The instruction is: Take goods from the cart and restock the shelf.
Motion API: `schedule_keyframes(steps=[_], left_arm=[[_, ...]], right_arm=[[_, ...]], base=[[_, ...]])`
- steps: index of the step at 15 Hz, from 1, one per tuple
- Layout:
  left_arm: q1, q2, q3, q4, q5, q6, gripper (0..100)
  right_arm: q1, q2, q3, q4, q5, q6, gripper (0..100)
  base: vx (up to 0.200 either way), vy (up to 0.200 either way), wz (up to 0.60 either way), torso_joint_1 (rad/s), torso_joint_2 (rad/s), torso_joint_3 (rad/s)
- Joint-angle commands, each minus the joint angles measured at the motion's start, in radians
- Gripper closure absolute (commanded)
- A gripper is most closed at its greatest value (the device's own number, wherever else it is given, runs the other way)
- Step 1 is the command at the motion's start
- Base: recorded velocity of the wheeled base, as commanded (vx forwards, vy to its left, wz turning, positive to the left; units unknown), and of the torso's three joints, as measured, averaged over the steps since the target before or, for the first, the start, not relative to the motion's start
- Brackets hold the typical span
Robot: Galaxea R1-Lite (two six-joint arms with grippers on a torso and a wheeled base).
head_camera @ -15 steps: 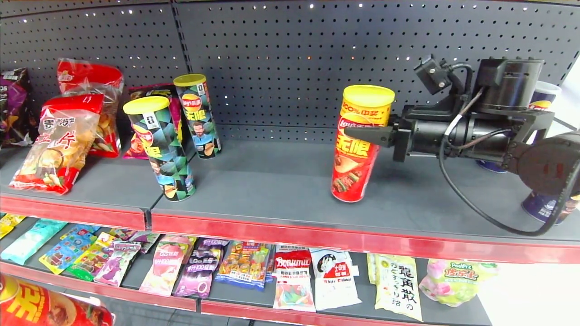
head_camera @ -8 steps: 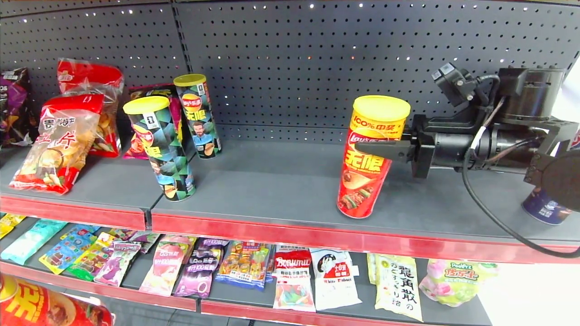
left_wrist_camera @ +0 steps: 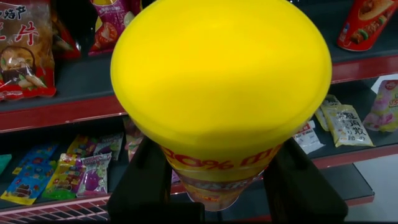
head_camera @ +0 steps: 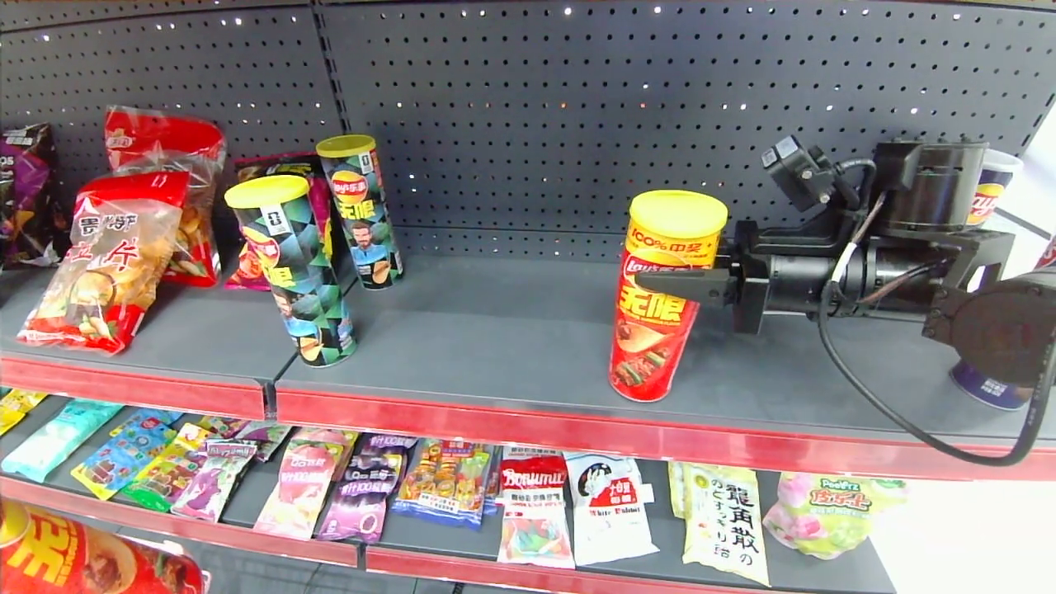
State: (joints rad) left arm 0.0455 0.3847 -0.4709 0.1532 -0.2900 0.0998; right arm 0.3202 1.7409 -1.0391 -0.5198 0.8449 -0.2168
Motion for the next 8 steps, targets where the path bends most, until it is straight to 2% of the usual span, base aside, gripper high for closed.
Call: schedule_keyframes(steps=[1, 8], left_arm=[[0.000, 0.002, -0.002, 0.000, 0.000, 0.000, 100], [0.000, -0.001, -0.005, 0.000, -0.001, 0.000, 100]], right_arm=[[0.000, -0.001, 0.005, 0.001, 0.000, 0.004, 100], [0.000, -0.004, 0.045, 0.000, 0.016, -0.003, 100]], base=[[0.000, 0.000, 0.00, 0.000, 0.00, 0.000], [0.000, 0.000, 0.00, 0.000, 0.00, 0.000]])
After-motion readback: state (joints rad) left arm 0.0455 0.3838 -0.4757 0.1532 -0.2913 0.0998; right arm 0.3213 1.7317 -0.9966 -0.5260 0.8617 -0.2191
